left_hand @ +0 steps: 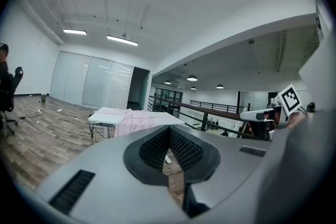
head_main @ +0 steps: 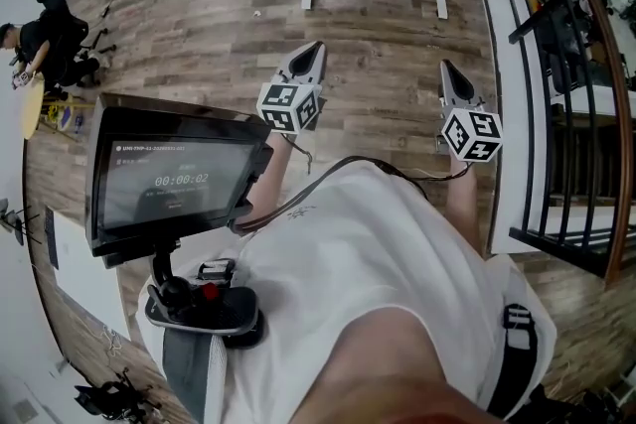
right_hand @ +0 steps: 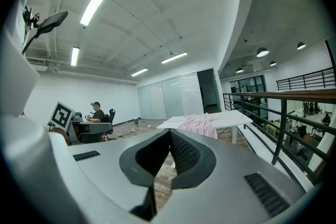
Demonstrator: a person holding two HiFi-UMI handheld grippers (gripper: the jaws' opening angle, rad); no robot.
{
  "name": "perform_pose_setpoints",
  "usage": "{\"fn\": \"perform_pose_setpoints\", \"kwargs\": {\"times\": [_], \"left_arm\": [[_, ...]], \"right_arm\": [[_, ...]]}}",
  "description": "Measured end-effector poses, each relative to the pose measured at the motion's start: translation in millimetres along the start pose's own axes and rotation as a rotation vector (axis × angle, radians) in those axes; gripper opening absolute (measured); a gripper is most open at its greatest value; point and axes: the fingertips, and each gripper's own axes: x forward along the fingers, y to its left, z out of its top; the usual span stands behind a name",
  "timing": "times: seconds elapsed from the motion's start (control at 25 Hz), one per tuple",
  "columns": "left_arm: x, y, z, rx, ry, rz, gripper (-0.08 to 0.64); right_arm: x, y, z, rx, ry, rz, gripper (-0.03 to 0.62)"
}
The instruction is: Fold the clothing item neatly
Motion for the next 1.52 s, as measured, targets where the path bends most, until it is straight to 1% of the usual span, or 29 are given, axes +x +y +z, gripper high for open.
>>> {"fn": "perform_pose_setpoints", "kwargs": {"times": [0.52,0.76,0.92,1.04,1.24,1.52], "left_arm": [[-1.9,0.0,-0.1,-0.003,0.006,0.006,0.002],[-6.0,0.4,-2.2,-0.007,0.021,0.011,0.002],[-7.9,0.1,2.1,-0.013,0.023,0.019,0.002],[-10.4,-7.9,5.6,-0.017,0.021,0.020,0.002],[-21.5,-36.5,-9.2,-0.012,0.017,0.029,0.002],[-20.9,-18.3,-0.6,-0.027,0.029,0.040,0.002]], "right_arm": [[0.5,2.1,3.1,-0.006,0.006,0.013,0.003],[-4.3,8.0,-3.8,0.003,0.030,0.024,0.005],[-5.8,11.5,0.3,0.000,0.043,0.035,0.003],[-8.9,10.6,1.7,0.001,0.053,0.047,0.005],[-33.4,5.6,-11.5,0.006,0.047,0.070,0.003],[-17.0,13.9,-1.3,0.003,0.067,0.076,0.003]]}}
